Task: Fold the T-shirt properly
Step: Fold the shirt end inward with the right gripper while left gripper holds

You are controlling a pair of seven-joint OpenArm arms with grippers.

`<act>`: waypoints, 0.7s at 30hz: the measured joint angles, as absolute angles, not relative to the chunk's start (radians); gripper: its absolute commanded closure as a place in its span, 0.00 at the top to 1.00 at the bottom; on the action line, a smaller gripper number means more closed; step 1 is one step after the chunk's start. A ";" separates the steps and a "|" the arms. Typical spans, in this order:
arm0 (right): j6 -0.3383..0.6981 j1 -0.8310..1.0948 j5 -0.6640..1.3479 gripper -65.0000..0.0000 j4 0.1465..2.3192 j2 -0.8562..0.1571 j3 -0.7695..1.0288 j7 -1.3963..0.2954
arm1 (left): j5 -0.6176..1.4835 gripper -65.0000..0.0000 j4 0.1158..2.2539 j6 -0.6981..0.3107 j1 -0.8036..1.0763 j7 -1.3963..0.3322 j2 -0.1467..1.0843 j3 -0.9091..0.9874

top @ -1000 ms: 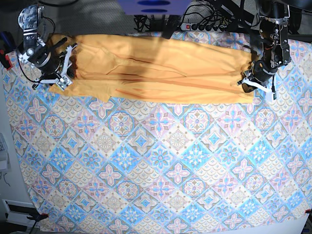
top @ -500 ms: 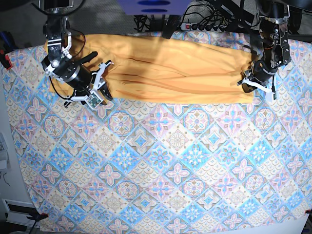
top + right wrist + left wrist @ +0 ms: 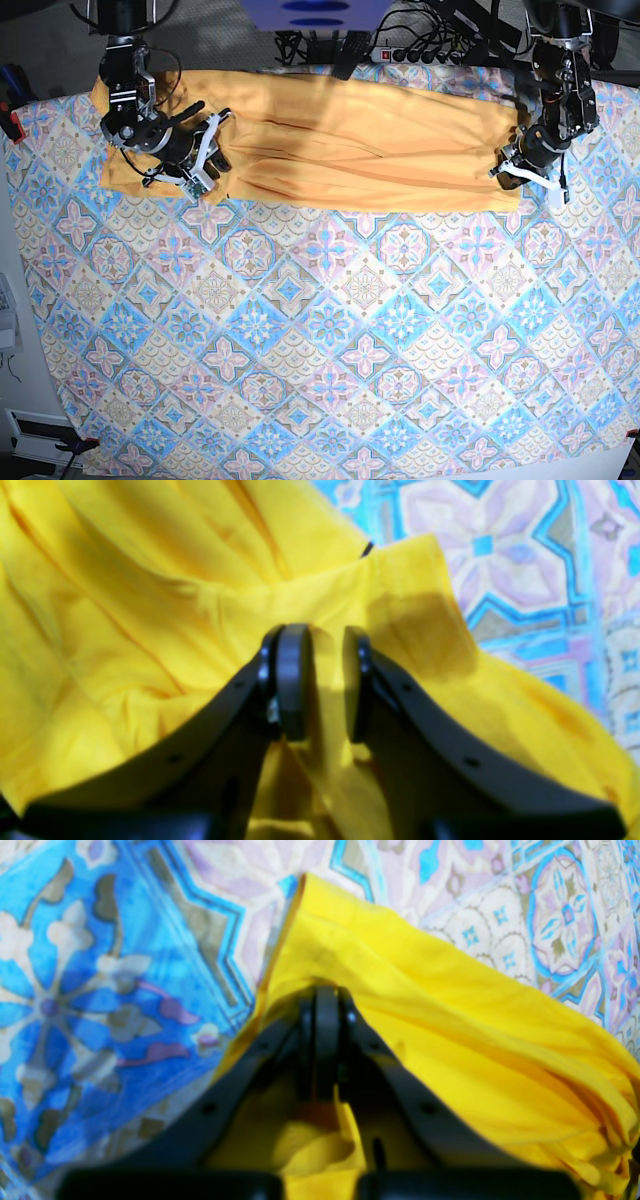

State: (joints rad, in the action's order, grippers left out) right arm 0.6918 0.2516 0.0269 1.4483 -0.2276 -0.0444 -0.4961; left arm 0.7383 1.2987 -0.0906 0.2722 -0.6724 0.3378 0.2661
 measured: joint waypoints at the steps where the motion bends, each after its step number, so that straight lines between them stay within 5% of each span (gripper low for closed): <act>1: 0.692 0.252 0.027 0.19 1.444 -0.228 -0.044 -0.498 | 0.738 0.04 1.299 -0.091 0.272 -0.672 0.338 0.266; 10: 0.685 0.270 0.034 0.19 1.447 -0.227 -0.043 -0.500 | 0.802 0.04 1.294 -0.075 0.273 -0.710 0.336 0.306; 16: 0.685 0.271 0.034 0.19 1.447 -0.227 -0.043 -0.500 | 0.884 0.23 1.291 -0.068 0.275 -0.831 0.384 0.333; 21: 0.685 0.271 0.035 0.19 1.447 -0.227 -0.043 -0.499 | 0.886 0.24 1.281 -0.030 0.290 -0.828 0.431 0.342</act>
